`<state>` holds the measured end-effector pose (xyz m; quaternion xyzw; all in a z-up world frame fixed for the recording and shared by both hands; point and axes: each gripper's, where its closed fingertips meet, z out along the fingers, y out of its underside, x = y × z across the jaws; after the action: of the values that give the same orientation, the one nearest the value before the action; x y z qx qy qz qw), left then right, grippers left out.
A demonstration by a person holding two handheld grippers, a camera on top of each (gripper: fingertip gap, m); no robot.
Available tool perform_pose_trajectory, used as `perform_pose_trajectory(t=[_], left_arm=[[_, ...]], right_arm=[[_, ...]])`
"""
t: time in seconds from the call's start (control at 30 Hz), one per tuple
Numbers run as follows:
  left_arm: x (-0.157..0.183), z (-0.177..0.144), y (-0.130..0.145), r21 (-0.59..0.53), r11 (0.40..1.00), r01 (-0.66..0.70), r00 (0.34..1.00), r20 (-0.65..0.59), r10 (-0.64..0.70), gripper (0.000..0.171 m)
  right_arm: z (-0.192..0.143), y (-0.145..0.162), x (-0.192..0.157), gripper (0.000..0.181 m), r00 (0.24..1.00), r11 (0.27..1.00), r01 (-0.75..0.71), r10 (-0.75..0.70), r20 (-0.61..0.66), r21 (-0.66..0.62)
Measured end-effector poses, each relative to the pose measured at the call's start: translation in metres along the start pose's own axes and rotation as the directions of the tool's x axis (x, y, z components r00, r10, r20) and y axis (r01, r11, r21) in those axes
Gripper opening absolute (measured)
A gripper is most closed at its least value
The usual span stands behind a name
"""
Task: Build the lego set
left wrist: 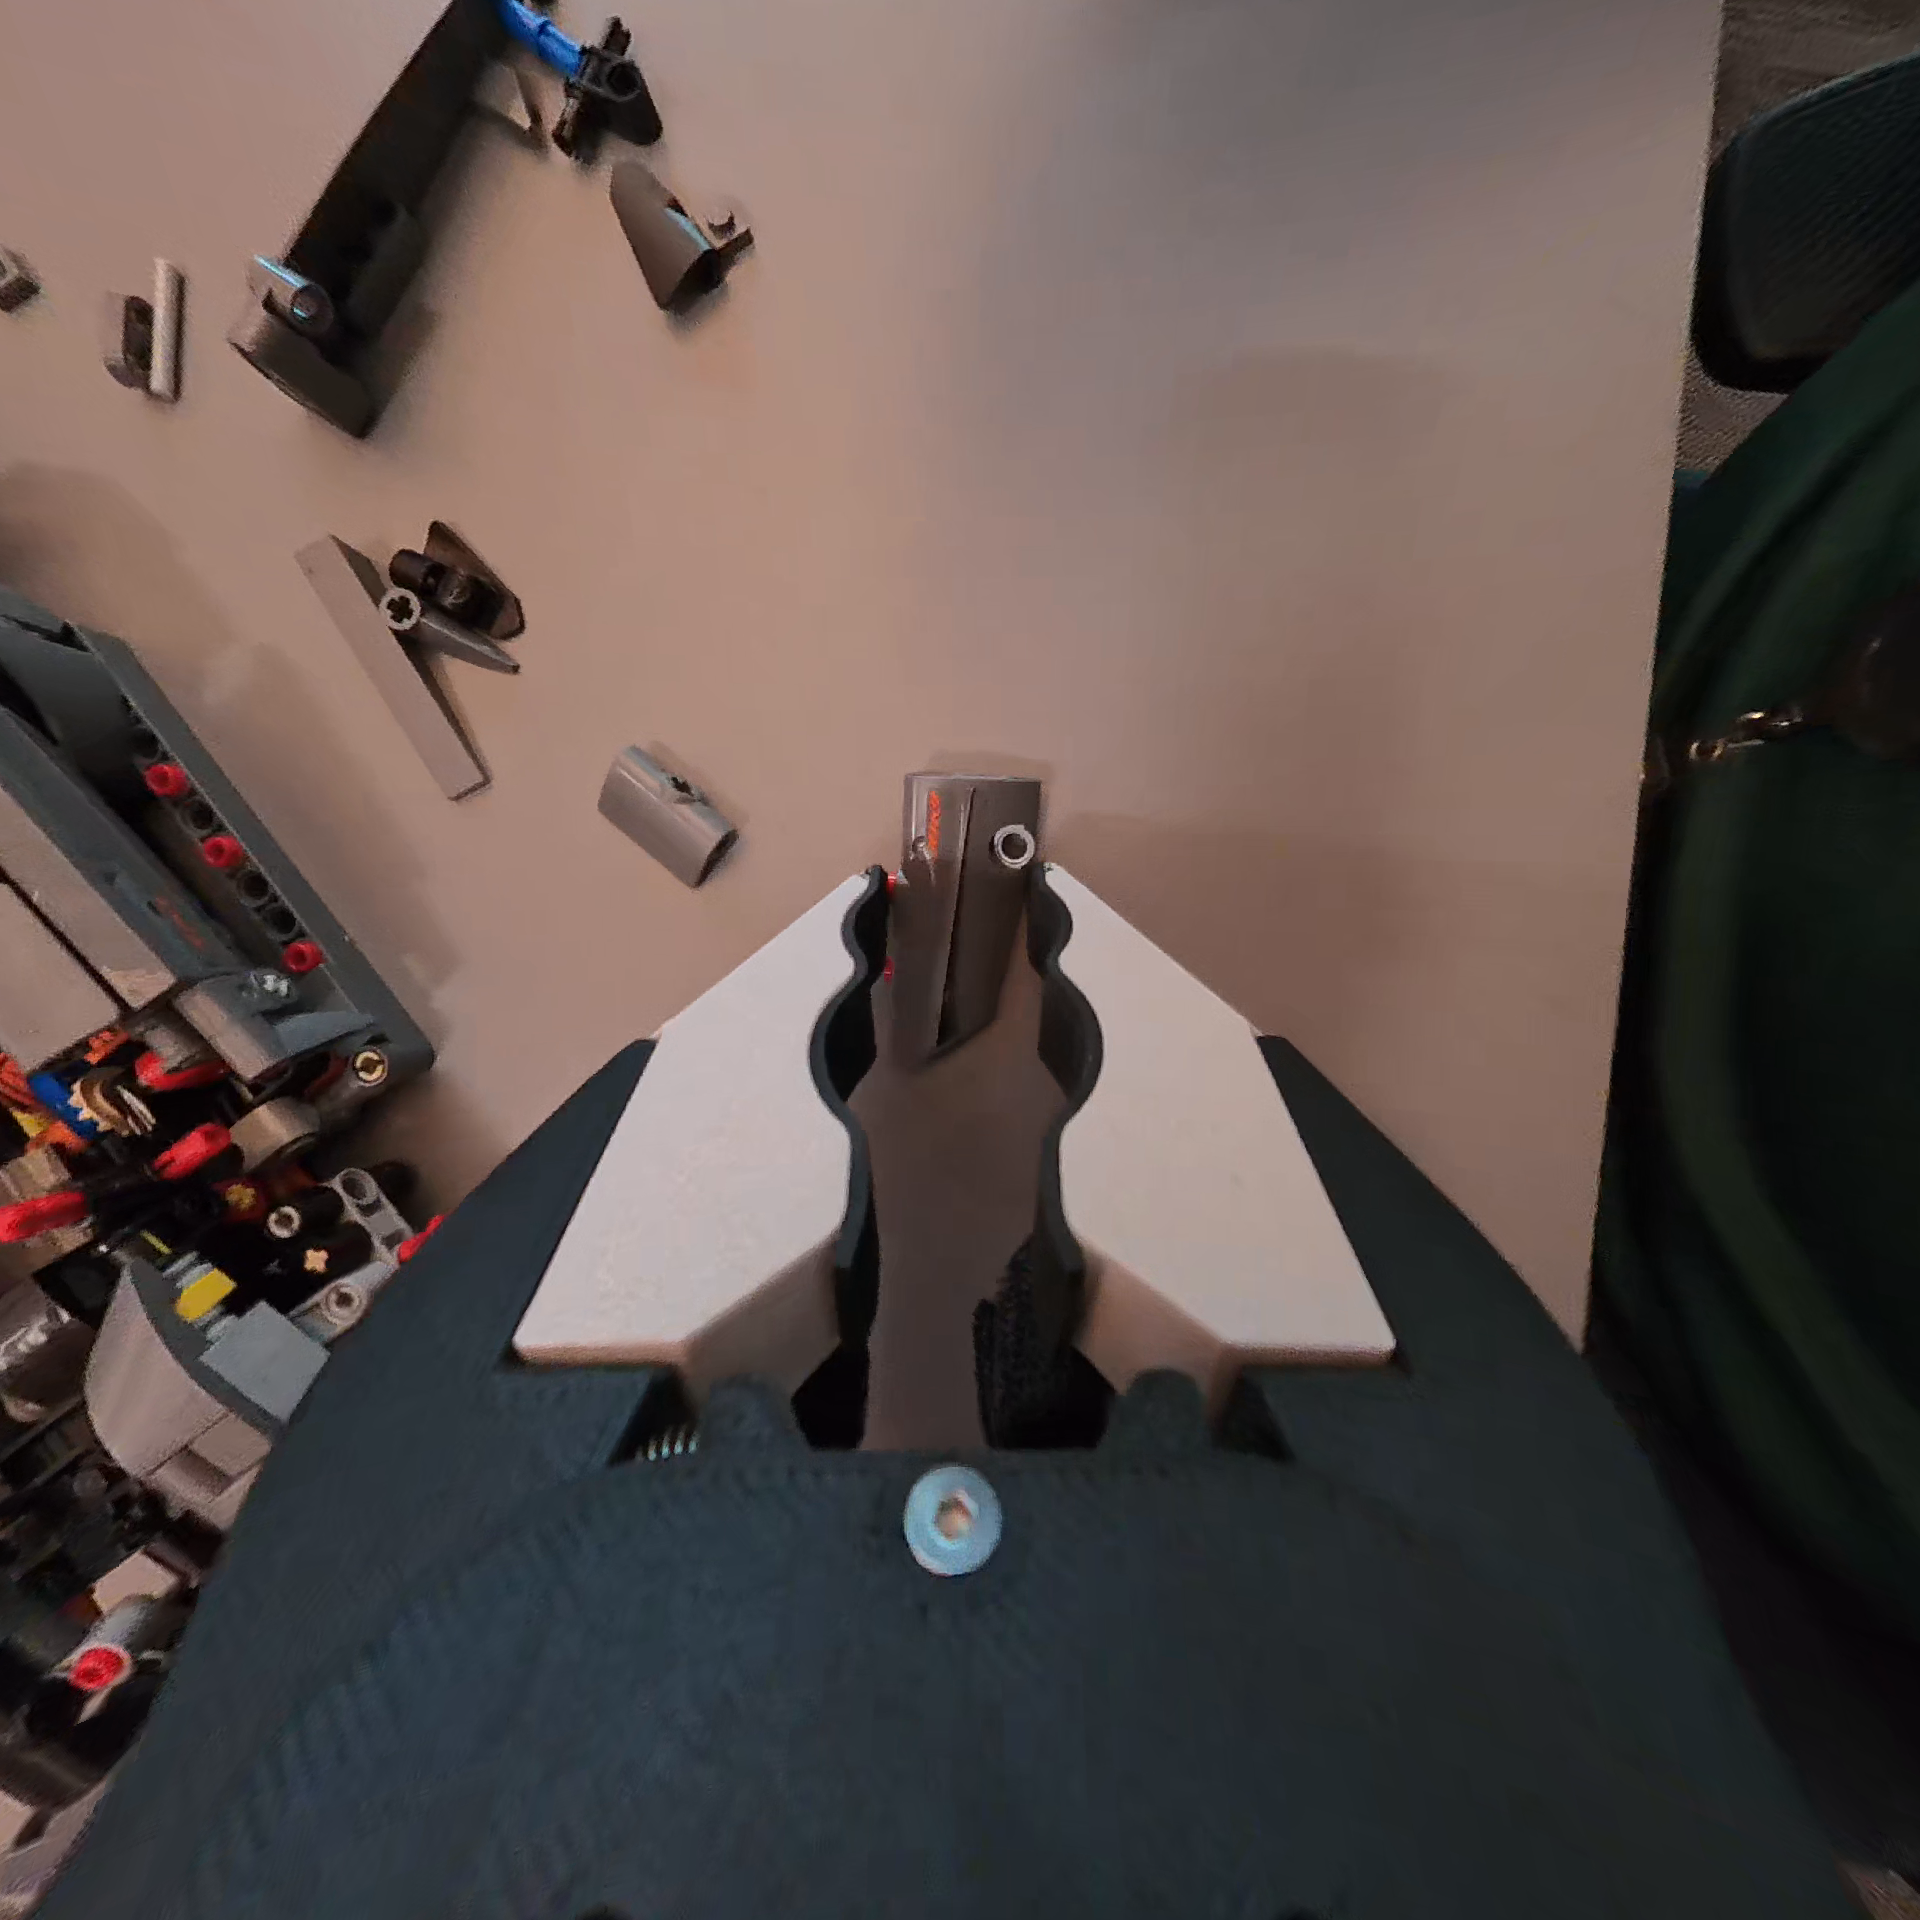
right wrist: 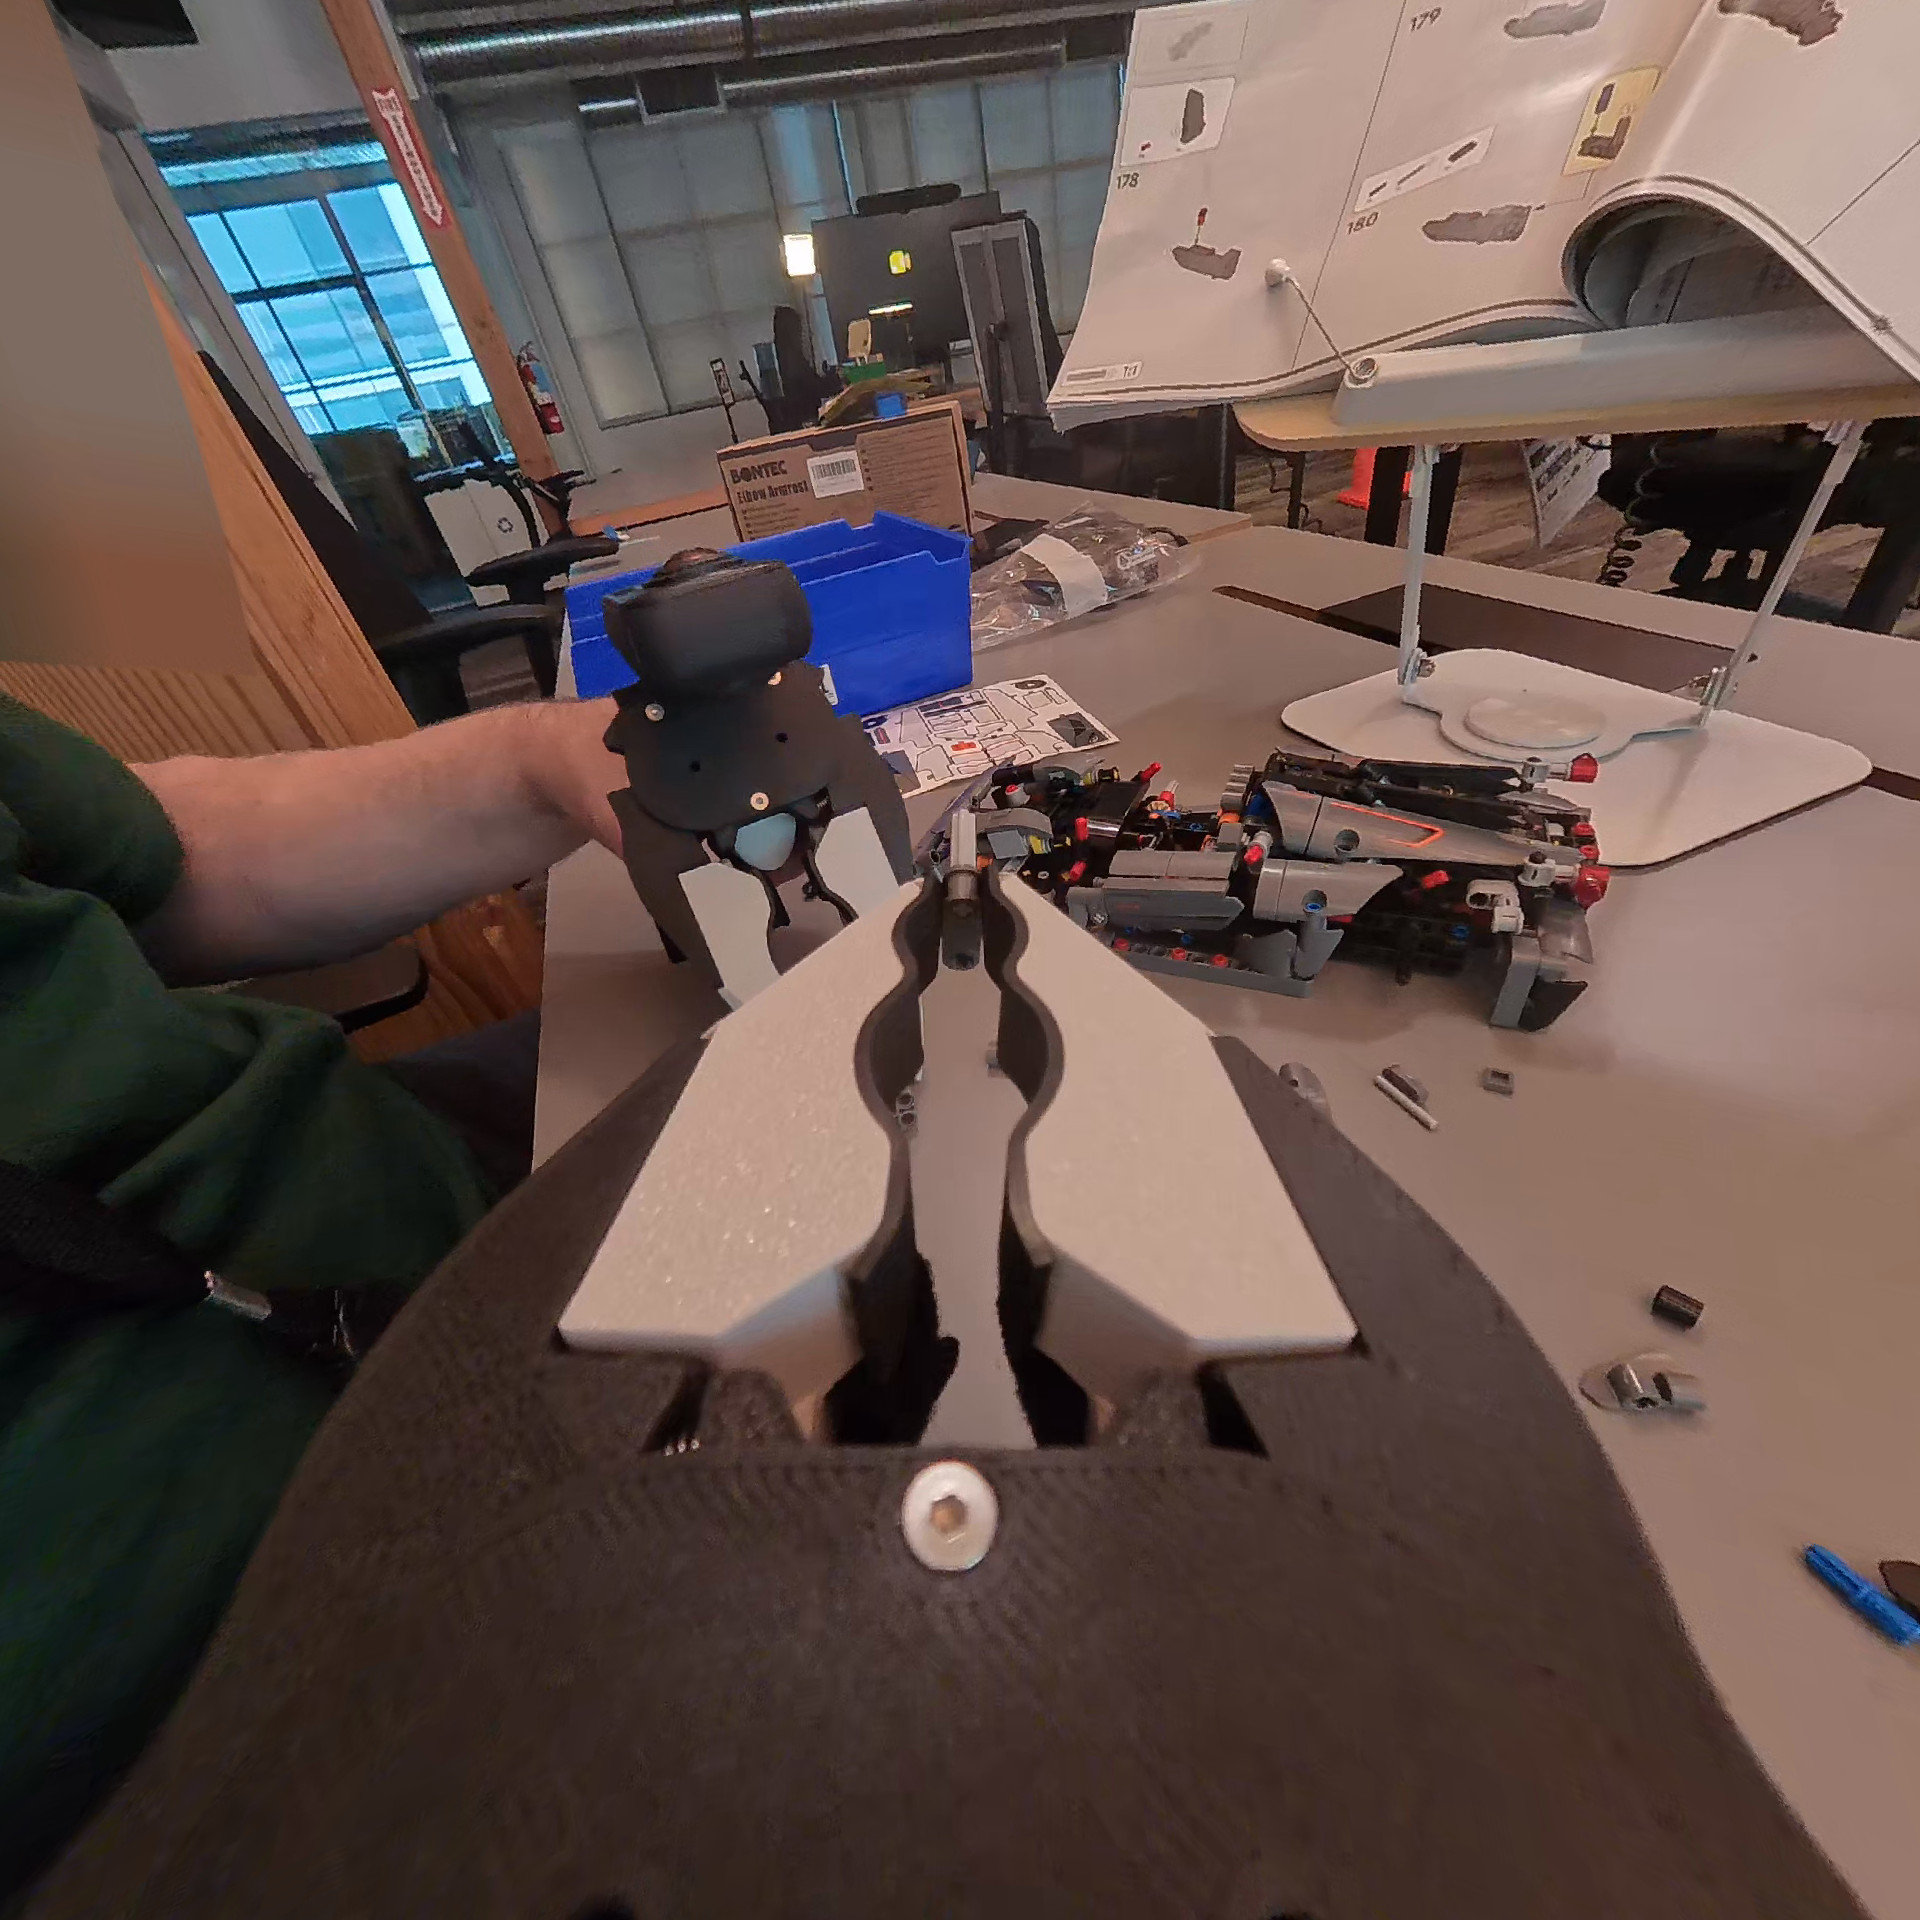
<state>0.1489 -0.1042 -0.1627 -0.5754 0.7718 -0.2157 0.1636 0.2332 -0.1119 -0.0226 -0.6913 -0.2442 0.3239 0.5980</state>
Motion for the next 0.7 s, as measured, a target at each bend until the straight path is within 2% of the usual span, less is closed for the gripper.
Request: perform_pose_trajectory(t=[0.1, 0.27, 0.37, 0.53, 0.67, 0.7], left_arm=[[-0.003, 0.001, -0.001, -0.010, 1.000, -0.005, 1.000, 0.027, 0.005, 0.024], [-0.010, 0.003, -0.005, 0.007, 0.987, 0.159, 0.977, 0.145, -0.158, 0.024], [-0.004, 0.004, -0.007, 0.030, 0.981, 0.190, 0.969, 0.158, -0.193, 0.031], [-0.002, -0.007, -0.012, 0.076, 0.967, 0.244, 0.969, 0.015, -0.246, 0.032], [-0.004, 0.000, -0.004, 0.005, 0.972, 0.233, 0.971, -0.064, -0.232, 0.028], [-0.003, 0.001, -0.008, 0.028, 0.972, 0.233, 0.969, -0.093, -0.230, 0.024]], right_arm=[[-0.001, 0.003, 0.001, 0.005, 1.000, 1.000, -0.004, 0.004, -0.006, -0.013], [-0.001, 0.009, 0.004, 0.005, 1.000, 0.999, -0.018, 0.017, -0.010, -0.027], [0.000, 0.011, 0.004, 0.005, 1.000, 0.999, -0.024, 0.024, -0.003, -0.030], [0.002, 0.011, 0.002, 0.005, 1.000, 0.999, -0.025, 0.026, 0.011, -0.031], [0.002, 0.011, 0.000, 0.005, 0.999, 0.999, -0.028, 0.029, 0.014, -0.028], [0.002, 0.012, 0.000, 0.005, 0.999, 0.999, -0.028, 0.029, 0.013, -0.030]])
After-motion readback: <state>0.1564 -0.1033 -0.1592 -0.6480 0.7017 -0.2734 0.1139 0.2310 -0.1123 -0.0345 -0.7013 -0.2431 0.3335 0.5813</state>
